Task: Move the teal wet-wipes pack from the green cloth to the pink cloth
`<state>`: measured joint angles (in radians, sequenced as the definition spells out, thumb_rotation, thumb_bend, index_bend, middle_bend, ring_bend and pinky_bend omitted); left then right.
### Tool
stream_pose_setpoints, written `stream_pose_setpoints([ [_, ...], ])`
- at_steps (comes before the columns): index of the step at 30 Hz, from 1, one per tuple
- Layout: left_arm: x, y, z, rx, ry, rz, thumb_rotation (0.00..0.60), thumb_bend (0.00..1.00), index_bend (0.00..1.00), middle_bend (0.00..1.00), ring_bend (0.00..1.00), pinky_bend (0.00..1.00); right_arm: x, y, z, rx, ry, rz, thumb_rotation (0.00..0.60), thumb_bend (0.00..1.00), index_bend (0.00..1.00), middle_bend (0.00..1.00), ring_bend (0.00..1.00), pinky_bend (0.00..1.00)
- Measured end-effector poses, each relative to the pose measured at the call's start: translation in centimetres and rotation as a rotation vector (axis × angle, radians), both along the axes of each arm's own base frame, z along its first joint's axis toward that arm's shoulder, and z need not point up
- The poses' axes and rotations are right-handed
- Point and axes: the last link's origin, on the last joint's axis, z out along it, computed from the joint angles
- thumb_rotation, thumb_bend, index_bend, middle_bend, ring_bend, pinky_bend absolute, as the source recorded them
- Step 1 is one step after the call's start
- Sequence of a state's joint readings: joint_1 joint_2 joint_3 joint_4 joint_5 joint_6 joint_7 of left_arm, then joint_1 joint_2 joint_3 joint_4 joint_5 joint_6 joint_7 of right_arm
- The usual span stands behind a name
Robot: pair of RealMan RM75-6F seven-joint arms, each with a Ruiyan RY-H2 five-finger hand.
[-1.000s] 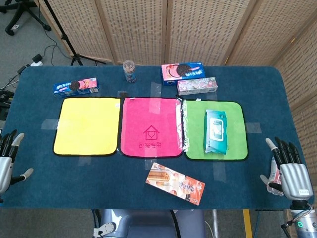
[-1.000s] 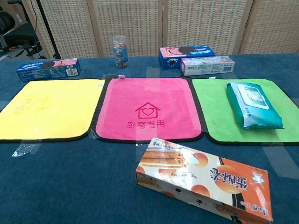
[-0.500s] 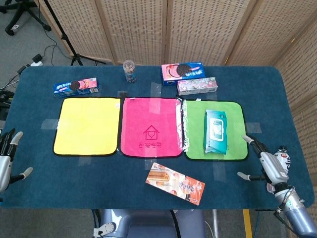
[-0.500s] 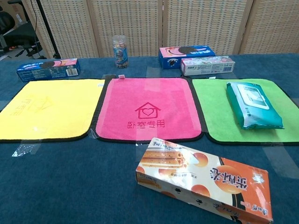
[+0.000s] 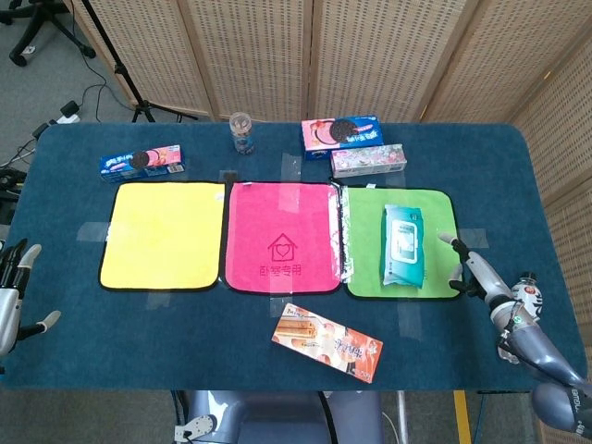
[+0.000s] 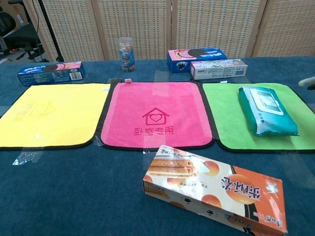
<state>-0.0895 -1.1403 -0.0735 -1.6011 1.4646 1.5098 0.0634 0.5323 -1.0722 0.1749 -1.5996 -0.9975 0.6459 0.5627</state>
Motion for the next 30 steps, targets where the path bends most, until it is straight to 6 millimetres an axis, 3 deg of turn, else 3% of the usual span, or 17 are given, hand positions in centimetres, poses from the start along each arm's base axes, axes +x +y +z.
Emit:
stream_pose_setpoints([
  [12,0.0,-0.1,0.2,-0.001,-0.011,-0.001,0.600,0.00,0.00,0.00,0.00,0.00,-0.2,-1.6,-2.7,0.042,-0.080,-0.138,0.600,1.00,0.00,0.00,0.00,0.00],
  [14,0.0,-0.1,0.2,-0.002,-0.013,-0.001,0.600,0.00,0.00,0.00,0.00,0.00,0.1,-1.7,-3.0,0.045,-0.096,-0.149,0.600,1.00,0.00,0.00,0.00,0.04],
  [20,-0.1,-0.1,0.2,-0.009,-0.011,0.005,0.600,0.00,0.00,0.00,0.00,0.00,1.9,-2.0,-4.5,0.076,-0.150,-0.152,0.600,1.00,0.01,0.00,0.00,0.15],
  [30,-0.2,-0.1,0.5,-0.005,-0.026,0.011,0.600,0.00,0.00,0.00,0.00,0.00,6.2,-2.3,-7.8,0.133,-0.225,-0.103,0.600,1.00,0.03,0.00,0.00,0.15],
])
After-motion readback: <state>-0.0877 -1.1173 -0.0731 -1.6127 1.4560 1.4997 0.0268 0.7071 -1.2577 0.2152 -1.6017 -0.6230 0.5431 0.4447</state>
